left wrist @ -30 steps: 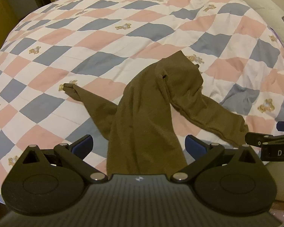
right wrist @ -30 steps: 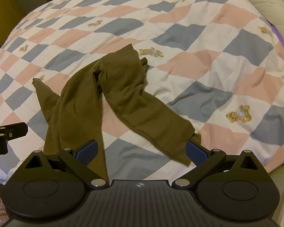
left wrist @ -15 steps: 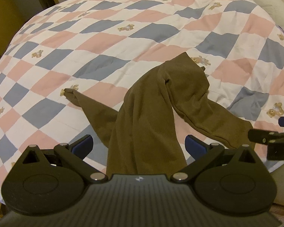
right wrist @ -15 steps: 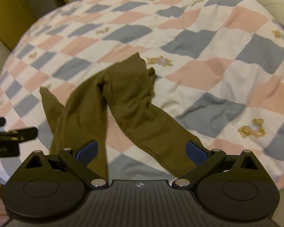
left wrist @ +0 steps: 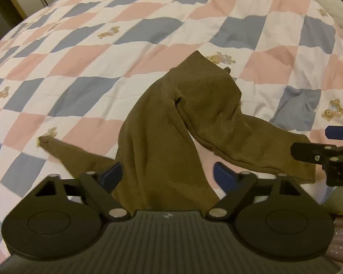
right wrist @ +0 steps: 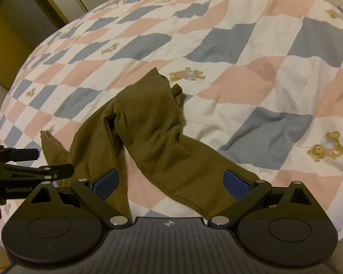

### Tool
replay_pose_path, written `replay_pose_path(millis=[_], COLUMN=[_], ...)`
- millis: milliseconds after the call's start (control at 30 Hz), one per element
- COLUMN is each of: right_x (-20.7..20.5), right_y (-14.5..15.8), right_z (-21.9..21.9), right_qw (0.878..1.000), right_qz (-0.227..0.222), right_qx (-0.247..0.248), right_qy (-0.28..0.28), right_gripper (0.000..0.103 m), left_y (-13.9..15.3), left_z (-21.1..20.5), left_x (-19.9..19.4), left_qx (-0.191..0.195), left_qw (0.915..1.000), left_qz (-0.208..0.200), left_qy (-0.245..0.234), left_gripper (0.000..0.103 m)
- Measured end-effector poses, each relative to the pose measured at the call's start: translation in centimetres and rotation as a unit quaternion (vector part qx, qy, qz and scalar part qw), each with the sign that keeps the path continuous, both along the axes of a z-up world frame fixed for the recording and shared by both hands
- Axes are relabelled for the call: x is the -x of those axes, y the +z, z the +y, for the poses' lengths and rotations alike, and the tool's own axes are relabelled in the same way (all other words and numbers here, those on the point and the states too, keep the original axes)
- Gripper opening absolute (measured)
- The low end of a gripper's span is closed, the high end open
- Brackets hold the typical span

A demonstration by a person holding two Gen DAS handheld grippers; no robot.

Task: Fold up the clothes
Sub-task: 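Grasp the shirt hem with the left gripper while the right gripper grasps another hem edge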

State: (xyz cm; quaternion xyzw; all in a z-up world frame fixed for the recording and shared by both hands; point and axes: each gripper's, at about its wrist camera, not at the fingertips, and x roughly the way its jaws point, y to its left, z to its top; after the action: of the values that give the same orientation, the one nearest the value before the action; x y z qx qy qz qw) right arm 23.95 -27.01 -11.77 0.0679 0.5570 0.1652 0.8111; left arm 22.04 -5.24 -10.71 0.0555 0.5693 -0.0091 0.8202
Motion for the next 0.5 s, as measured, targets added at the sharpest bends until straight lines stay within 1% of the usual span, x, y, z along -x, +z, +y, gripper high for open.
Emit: replay_pose_path(millis=[67, 167, 233, 267, 300, 333, 367, 433, 500], right_x=[-0.8, -2.0, -2.7, -3.1, -3.6, -4.1, -4.5, -5.3, -6.1], right_y=[-1.2, -3.2, -4.3, -4.7, -5.1, -5.5, -5.8, -6.5, -7.2], right_z=[0.1, -0.2, -0.1, 0.1, 0.2, 0.3, 0.4, 0.5, 0.7], right_qw=[1.000, 0.998, 0.997, 0.996, 0.996, 0.995, 0.994, 0.993, 0.992], right_qz=[0.017, 0.051, 0.057, 0.059, 0.061, 0.064, 0.067, 0.067, 0.067], right_qx=[-0.006, -0.033, -0.043, -0.049, -0.055, -0.063, -0.070, -0.078, -0.084], right_qy=[-0.005, -0.031, -0.037, -0.037, -0.036, -0.036, -0.040, -0.050, -0.060], right_gripper=[0.084, 0.082, 0.080, 0.074, 0.070, 0.065, 0.064, 0.064, 0.064], left_y=[-0.8, -1.9, -2.6, -3.1, -3.5, -4.0, -4.5, -5.4, -6.2], left_z=[0.3, 0.3, 0.4, 0.4, 0.5, 0.6, 0.8, 1.1, 1.3], left_x=[-1.2, -2.8, -3.9, -4.4, -5.0, -5.6, -6.1, -7.2, -8.2], left_qx=[0.008, 0.013, 0.014, 0.016, 0.018, 0.023, 0.028, 0.046, 0.056], left_qw=[0.9999, 0.9998, 0.9997, 0.9997, 0.9996, 0.9995, 0.9993, 0.9985, 0.9978], left_qz=[0.005, 0.011, 0.014, 0.014, 0.015, 0.017, 0.020, 0.031, 0.035], left_qy=[-0.003, -0.010, -0.014, -0.013, -0.013, -0.012, -0.010, -0.003, 0.005], left_gripper=[0.074, 0.071, 0.071, 0.071, 0.071, 0.067, 0.062, 0.056, 0.056])
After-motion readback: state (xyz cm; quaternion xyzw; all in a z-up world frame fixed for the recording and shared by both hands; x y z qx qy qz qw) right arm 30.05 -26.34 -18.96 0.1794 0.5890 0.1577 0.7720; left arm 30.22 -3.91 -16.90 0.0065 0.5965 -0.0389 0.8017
